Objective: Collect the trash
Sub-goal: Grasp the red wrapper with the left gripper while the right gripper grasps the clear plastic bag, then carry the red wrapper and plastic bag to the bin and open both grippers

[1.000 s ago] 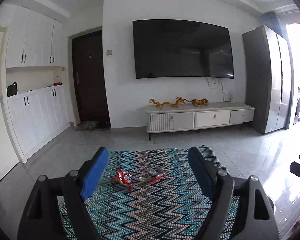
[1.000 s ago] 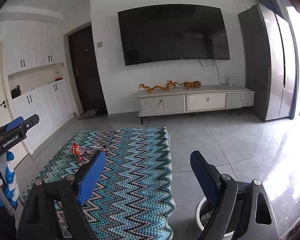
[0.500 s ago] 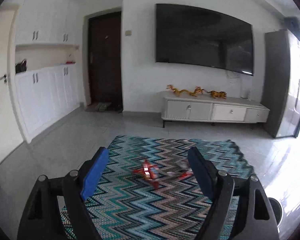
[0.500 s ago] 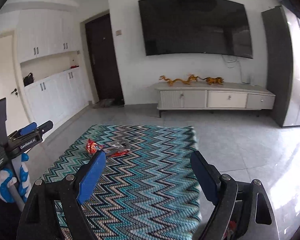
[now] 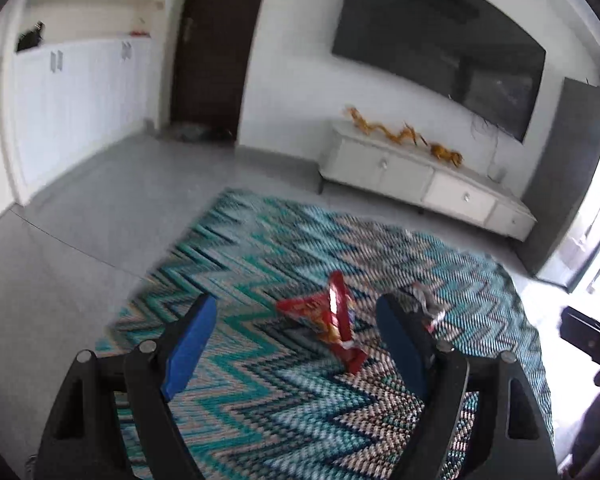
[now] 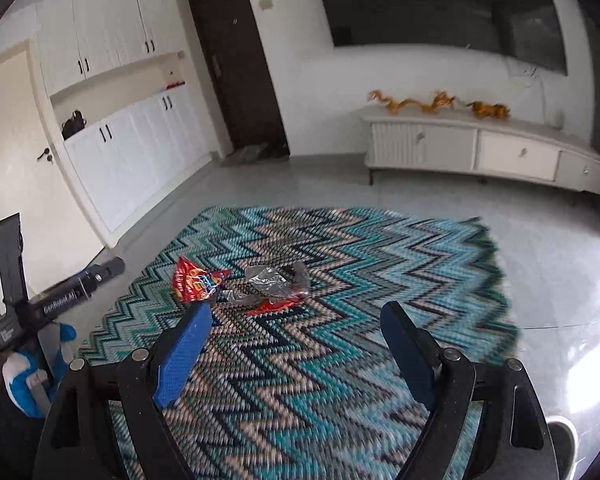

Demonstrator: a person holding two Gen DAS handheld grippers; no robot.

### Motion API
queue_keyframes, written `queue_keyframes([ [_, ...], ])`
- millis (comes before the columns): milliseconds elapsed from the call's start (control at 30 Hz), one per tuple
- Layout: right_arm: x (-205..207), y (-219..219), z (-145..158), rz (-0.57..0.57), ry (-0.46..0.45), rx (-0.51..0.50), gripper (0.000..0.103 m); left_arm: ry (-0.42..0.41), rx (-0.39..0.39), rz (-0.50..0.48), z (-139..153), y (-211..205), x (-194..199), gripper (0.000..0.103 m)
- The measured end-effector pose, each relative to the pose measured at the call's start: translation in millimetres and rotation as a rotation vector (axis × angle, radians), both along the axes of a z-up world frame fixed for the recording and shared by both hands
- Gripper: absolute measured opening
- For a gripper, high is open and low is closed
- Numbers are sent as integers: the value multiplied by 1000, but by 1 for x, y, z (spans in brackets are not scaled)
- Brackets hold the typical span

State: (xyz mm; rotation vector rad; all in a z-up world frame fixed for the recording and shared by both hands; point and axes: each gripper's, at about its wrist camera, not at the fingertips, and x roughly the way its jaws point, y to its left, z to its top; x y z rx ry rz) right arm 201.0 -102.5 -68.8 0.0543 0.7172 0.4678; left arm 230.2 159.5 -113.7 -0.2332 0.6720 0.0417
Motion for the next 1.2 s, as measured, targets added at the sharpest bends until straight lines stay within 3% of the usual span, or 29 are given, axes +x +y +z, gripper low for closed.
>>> queue_keyframes([
  [167,47,20,-35,7,75,9,83,72,-9,-46,-33,-15,41,81],
  [433,100,31,-84,-21,189,46,70,154,-32,-57,-72,-16,78,80],
  [533,106,36,-95,-12,212,43,58,154,-34,-74,-73,-19,79,68],
  [567,106,38,-98,-6,214,41,46,152,-33,-83,-73,-20,78,59],
  [600,104,38,-98,1,214,41,35,154,-31,-89,-74,-21,78,54],
  [700,97,34,-96,18,209,55,22,155,-27,-97,-74,-24,78,41],
  [833,73,18,-86,24,188,63,19,130,-14,-116,-66,-32,67,32],
  [1200,-21,-40,-29,-14,81,108,19,5,34,-187,-9,-73,-2,30],
])
